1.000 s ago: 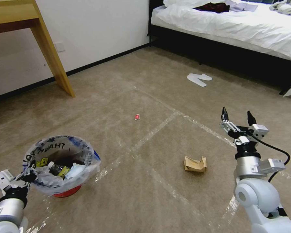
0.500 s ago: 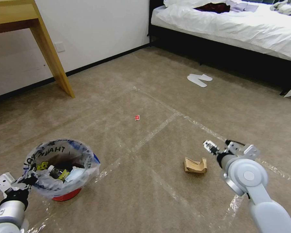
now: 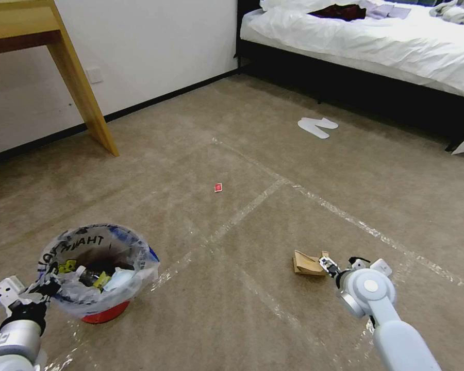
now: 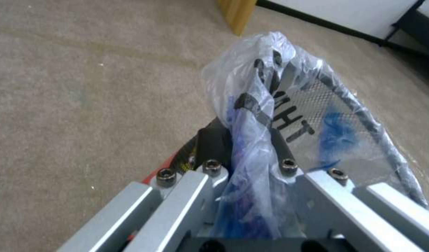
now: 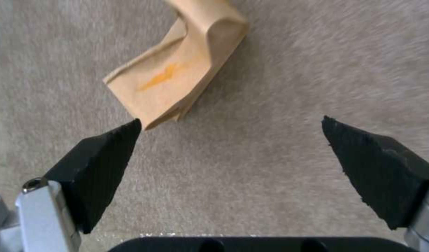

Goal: Pick up the trash bin and place the garbage on the floor into it.

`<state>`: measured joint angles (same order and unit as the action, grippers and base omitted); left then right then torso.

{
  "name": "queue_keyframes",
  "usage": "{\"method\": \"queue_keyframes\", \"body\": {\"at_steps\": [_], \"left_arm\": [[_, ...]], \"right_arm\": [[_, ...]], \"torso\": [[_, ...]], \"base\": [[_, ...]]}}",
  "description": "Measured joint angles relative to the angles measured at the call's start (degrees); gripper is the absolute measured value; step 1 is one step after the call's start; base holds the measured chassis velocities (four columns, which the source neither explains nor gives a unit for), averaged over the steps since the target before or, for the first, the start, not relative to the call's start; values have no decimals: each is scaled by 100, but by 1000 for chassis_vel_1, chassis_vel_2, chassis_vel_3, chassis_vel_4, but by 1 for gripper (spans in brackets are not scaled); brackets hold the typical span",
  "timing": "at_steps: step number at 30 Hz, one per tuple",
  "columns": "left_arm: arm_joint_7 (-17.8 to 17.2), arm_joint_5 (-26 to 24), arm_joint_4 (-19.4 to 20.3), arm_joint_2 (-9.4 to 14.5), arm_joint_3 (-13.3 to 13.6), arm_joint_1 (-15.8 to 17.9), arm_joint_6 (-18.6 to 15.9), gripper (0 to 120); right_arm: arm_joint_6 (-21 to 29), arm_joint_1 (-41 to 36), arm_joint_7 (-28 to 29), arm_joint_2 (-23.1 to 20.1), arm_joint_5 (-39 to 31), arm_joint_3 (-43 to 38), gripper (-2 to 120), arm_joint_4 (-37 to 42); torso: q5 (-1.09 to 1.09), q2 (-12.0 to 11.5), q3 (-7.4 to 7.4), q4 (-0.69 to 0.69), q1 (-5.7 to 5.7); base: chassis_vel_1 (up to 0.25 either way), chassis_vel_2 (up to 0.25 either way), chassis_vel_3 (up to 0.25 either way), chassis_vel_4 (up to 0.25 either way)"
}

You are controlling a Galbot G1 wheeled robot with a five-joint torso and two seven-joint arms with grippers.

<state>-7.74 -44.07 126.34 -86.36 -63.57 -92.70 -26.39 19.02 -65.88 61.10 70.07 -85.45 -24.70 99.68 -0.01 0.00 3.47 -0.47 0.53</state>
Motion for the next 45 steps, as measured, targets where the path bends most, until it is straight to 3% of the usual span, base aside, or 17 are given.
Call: {"method": "queue_keyframes", "body": {"at_steps": [33,39,45], "left_arm": [[-10,-92,344,-87,-225,-292,118,5],[-12,-108,336,-56,-227,-302,124,5],[-13,-107,297,-50,-179,-273,124,5]], "right_arm": [[-230,1866,-1201,676,758,725,95,-2949],[-243,1992,-1364,726,875,592,91,-3310],[-273,2040,-1437,761,978,528,79,-3455]], "torso": [[0,0,0,0,1],[0,0,0,0,1],[1,0,0,0,1]], "base": [[0,0,0,0],[0,0,0,0],[0,0,0,0]]}}
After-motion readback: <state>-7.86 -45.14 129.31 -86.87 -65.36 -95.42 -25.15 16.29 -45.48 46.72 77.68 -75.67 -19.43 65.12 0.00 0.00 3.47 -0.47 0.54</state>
